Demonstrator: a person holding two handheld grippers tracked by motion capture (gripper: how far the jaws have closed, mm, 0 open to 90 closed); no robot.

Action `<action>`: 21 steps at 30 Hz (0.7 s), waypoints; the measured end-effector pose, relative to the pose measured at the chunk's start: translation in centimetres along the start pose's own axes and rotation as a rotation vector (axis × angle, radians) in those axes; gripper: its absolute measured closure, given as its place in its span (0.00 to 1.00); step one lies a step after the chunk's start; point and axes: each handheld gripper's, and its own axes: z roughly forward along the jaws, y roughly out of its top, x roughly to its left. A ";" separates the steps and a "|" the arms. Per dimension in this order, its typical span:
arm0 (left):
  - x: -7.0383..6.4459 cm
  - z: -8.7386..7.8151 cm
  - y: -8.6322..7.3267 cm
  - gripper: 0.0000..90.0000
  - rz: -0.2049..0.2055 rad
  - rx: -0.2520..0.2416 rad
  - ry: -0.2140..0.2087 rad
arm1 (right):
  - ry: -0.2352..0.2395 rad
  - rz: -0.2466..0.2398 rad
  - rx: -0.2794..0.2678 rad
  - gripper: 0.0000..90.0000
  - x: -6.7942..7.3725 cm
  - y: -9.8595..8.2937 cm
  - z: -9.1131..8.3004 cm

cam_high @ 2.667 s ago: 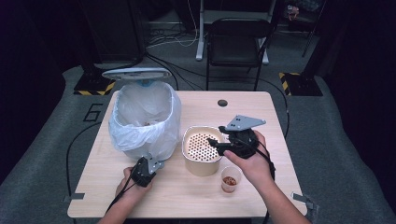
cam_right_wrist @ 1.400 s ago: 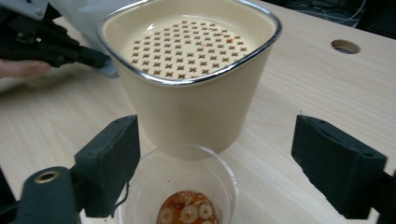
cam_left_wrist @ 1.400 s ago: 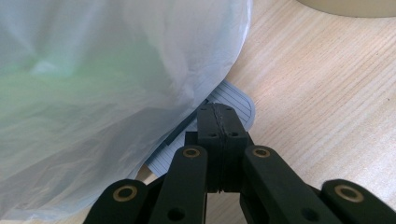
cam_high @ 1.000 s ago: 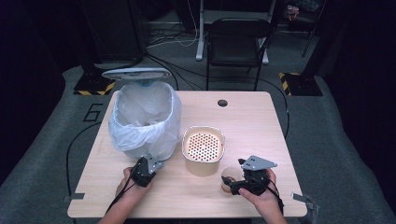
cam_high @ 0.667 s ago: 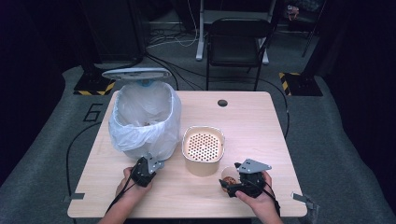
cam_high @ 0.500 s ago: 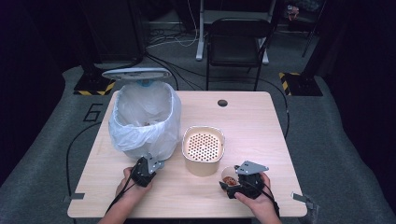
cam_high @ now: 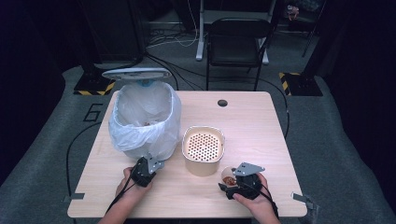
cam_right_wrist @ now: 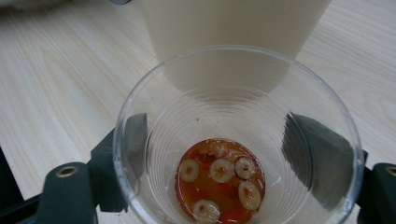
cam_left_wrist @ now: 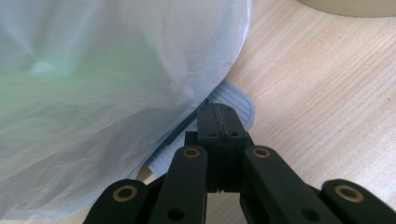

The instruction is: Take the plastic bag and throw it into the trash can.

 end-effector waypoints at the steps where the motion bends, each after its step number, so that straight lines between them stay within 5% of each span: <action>1: 0.0 0.0 0.0 1.00 -0.001 0.000 0.000 | -0.003 0.004 -0.009 0.28 0.0 0.0 0.0; 21: 0.0 -0.1 0.0 1.00 0.004 0.009 0.000 | 0.021 -0.017 0.005 0.36 -0.6 0.7 -0.7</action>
